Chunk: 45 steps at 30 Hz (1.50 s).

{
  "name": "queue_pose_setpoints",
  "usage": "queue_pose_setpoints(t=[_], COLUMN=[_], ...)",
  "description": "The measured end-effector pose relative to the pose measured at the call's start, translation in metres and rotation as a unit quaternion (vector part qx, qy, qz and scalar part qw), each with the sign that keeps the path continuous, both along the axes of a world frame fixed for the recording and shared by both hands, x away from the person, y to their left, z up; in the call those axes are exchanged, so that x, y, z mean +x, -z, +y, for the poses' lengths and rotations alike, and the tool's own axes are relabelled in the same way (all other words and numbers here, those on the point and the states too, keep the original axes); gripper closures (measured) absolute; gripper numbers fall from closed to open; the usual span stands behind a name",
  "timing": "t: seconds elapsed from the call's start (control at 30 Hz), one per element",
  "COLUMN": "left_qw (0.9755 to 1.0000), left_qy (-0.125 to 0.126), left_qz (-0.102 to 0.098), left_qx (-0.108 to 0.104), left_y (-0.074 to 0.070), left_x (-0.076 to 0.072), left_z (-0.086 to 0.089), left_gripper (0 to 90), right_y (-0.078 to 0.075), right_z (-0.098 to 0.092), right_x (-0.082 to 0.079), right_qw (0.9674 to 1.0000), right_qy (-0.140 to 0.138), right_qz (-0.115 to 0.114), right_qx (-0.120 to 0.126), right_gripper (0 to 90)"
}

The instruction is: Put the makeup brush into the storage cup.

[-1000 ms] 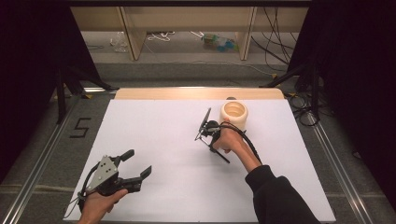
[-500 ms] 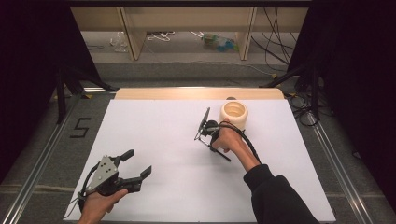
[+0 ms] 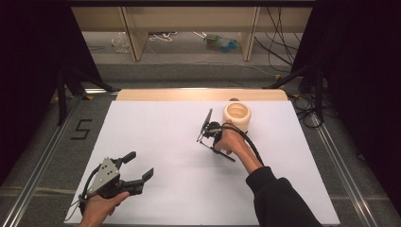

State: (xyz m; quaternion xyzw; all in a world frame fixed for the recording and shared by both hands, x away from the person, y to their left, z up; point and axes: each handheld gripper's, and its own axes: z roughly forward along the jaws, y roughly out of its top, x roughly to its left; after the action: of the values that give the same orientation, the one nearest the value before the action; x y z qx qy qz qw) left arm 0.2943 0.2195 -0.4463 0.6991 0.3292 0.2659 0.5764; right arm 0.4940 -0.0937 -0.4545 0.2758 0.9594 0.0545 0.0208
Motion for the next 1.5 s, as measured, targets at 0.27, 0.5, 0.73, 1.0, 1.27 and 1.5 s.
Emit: queue_pose_setpoints(t=[0.27, 0.5, 0.73, 1.0, 1.27, 1.5], left_qw=[1.0, 1.0, 1.0, 1.0, 1.0, 1.0], left_qy=[0.001, 0.0, -0.001, -0.002, -0.002, -0.002], left_qz=[0.0, 0.0, 0.002, 0.003, 0.003, 0.003], left_qx=[0.001, 0.0, -0.003, -0.006, -0.004, -0.004], left_y=[0.0, 0.0, 0.0, 0.001, 0.001, 0.0], left_x=[0.0, 0.0, 0.0, 0.0, 0.0, 0.0], left_z=[0.0, 0.0, 0.0, 0.0, 0.0, 0.0], left_gripper=[16.2, 16.2, 16.3, 16.2, 16.3, 16.3], right_y=[0.0, 0.0, 0.001, -0.005, -0.017, -0.031], right_z=[0.002, 0.002, 0.001, 0.0, -0.002, -0.006], right_x=[0.0, 0.0, 0.001, -0.001, -0.004, -0.007], right_qw=[0.9998, 0.9997, 0.9995, 0.9998, 0.9993, 0.9963], right_qy=[-0.01, -0.016, -0.023, -0.009, -0.008, -0.012], right_qz=[-0.01, -0.012, -0.017, -0.017, -0.027, -0.058], right_qx=[-0.017, -0.017, -0.017, -0.007, 0.025, 0.063], right_gripper=[84.0, 84.1, 84.1, 84.1, 84.1, 84.1])
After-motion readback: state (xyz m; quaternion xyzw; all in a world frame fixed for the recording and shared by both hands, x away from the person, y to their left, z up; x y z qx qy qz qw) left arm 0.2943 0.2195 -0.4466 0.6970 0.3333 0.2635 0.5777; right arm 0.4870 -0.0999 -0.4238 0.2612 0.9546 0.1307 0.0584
